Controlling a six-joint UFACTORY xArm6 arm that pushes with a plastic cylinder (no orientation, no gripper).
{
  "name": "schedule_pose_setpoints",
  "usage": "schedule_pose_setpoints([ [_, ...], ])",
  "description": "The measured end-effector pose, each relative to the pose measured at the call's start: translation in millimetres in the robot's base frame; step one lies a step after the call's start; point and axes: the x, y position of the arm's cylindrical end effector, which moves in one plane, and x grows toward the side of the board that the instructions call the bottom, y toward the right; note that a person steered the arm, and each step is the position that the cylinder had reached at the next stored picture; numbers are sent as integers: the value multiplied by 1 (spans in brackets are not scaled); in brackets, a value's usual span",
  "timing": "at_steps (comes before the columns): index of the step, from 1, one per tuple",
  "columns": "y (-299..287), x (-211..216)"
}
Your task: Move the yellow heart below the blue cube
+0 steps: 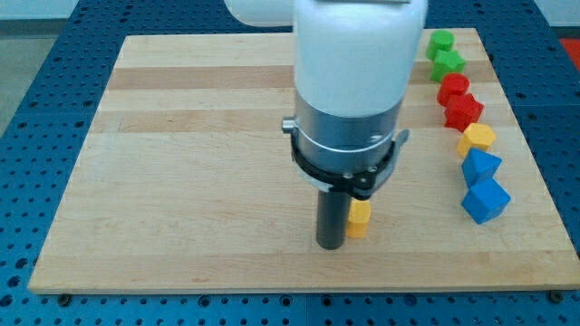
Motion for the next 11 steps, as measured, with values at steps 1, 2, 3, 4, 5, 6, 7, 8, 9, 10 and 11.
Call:
schedule_pose_setpoints([
  [1,-17,-16],
  [2,-11,-24],
  [3,8,-24],
  [4,27,-24],
  [5,40,-24],
  [6,43,-22],
  [7,45,-11],
  [8,46,-3],
  [9,46,-1],
  [10,49,1],
  [11,53,8],
])
